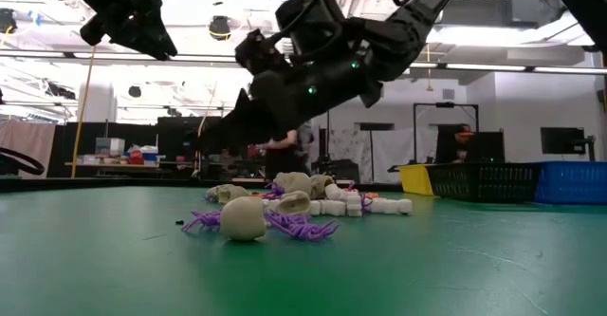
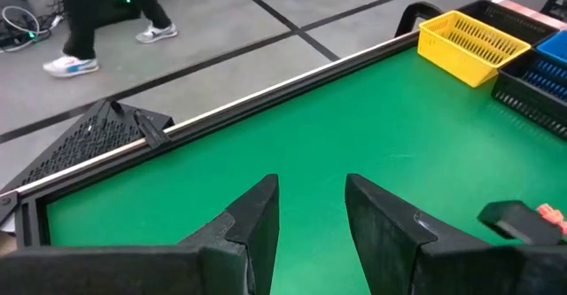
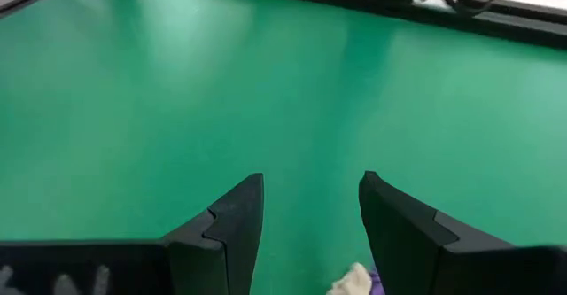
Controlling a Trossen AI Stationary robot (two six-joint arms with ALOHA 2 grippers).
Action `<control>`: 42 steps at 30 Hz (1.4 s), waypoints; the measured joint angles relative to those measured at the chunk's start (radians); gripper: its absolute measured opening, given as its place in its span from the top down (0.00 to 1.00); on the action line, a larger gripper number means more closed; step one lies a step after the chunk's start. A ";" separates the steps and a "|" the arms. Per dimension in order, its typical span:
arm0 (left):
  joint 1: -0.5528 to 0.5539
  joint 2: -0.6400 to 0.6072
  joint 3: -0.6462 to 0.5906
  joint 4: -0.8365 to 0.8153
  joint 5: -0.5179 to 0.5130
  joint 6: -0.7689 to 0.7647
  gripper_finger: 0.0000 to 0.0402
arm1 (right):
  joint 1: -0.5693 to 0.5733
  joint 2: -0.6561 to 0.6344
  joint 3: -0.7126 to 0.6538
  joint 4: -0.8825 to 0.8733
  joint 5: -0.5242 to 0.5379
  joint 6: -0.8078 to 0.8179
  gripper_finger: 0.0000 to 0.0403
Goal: Sort Halloween decoration
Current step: Put the gray skull toy into the top black basket
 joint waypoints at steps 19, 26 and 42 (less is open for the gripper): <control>0.000 0.000 0.000 0.000 0.000 0.001 0.70 | -0.032 0.001 0.000 -0.137 -0.001 -0.025 0.49; 0.000 0.000 0.000 0.000 0.001 0.001 0.70 | -0.036 0.001 -0.001 -0.145 0.000 -0.041 0.49; 0.000 0.000 0.000 -0.002 0.008 0.001 0.70 | -0.042 0.063 0.061 -0.184 -0.004 -0.039 0.49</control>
